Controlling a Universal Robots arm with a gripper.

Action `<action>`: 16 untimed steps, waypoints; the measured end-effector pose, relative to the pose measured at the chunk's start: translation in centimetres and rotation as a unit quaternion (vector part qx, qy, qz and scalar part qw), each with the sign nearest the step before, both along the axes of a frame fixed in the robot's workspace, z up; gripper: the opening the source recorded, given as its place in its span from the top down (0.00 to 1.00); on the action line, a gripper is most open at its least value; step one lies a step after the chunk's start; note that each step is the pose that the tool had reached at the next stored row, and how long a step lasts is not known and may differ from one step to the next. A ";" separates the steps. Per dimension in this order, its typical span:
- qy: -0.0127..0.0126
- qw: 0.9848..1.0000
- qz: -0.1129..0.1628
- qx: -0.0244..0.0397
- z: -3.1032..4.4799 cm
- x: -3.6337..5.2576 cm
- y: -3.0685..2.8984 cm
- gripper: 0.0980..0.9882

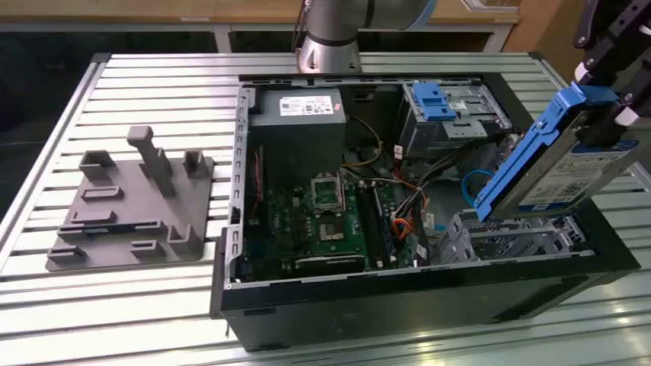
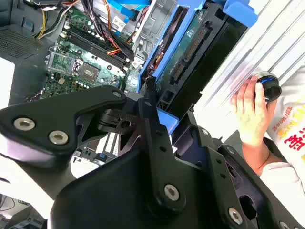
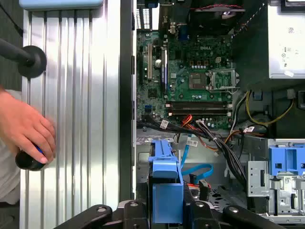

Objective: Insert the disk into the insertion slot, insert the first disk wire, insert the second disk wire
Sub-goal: 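Insert the disk into the insertion slot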

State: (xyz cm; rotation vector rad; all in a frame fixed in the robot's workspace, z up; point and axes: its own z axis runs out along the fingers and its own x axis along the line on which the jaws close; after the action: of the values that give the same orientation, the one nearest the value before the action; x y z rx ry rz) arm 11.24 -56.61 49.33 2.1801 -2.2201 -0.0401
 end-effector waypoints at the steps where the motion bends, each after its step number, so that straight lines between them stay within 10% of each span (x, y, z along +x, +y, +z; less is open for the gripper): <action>1: 0.000 1.000 0.000 0.000 0.00 0.00 0.00 0.70; 16: 0.000 1.000 0.000 0.007 0.00 0.00 -0.01 0.70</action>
State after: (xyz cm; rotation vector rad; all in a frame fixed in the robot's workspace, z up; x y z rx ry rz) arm 11.24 -56.62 49.33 2.1873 -2.2268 -0.0564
